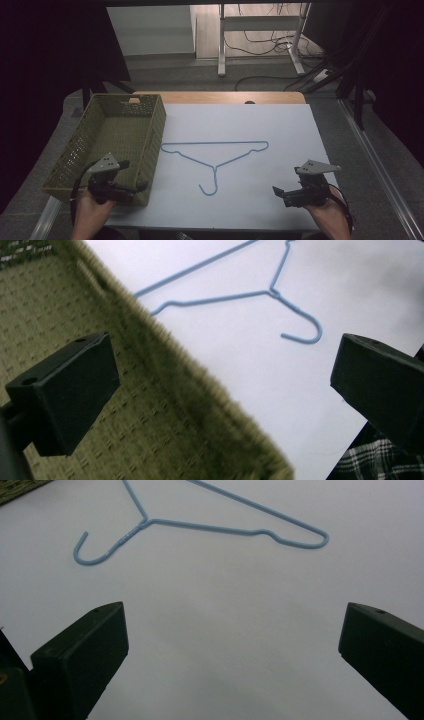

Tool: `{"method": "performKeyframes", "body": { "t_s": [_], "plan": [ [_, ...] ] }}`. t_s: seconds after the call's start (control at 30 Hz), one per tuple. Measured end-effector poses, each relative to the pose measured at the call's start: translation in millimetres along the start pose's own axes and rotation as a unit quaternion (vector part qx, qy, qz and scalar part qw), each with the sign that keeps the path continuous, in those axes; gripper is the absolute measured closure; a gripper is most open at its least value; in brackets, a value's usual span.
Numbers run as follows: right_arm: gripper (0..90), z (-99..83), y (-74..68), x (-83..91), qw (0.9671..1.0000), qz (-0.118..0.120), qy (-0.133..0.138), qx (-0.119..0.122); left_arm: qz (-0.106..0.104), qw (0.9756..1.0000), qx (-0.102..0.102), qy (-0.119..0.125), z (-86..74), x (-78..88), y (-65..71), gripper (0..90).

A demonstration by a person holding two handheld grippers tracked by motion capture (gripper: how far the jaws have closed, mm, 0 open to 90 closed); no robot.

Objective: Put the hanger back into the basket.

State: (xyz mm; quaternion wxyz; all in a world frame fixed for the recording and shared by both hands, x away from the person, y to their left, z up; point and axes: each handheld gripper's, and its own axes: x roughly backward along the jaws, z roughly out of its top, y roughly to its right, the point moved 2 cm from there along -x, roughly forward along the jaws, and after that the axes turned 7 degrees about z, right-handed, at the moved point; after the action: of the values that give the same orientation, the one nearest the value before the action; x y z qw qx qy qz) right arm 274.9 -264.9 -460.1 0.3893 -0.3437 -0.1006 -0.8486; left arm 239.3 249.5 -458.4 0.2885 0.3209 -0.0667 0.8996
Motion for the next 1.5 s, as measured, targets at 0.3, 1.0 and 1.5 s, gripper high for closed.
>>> {"method": "performKeyframes", "body": {
  "t_s": [0.3, 1.0, 1.5],
  "plan": [
    [0.0, 10.1, -8.2, -10.6, 0.9998, 0.013, -0.017, 0.001, -0.014, 0.9998, -0.011, 0.011, 11.0, -7.0, 14.8, 0.0],
    [4.8, 38.5, -29.1, -37.5, 0.9973, 0.062, -0.031, 0.025, -0.063, 0.9970, -0.044, 0.009, 35.3, -41.8, 53.3, 0.0],
    [22.6, 54.0, -47.3, -63.7, 0.9932, 0.085, -0.050, 0.063, -0.088, 0.9944, -0.057, -0.010, 41.6, -81.7, 74.8, 0.0]
  ]
}}
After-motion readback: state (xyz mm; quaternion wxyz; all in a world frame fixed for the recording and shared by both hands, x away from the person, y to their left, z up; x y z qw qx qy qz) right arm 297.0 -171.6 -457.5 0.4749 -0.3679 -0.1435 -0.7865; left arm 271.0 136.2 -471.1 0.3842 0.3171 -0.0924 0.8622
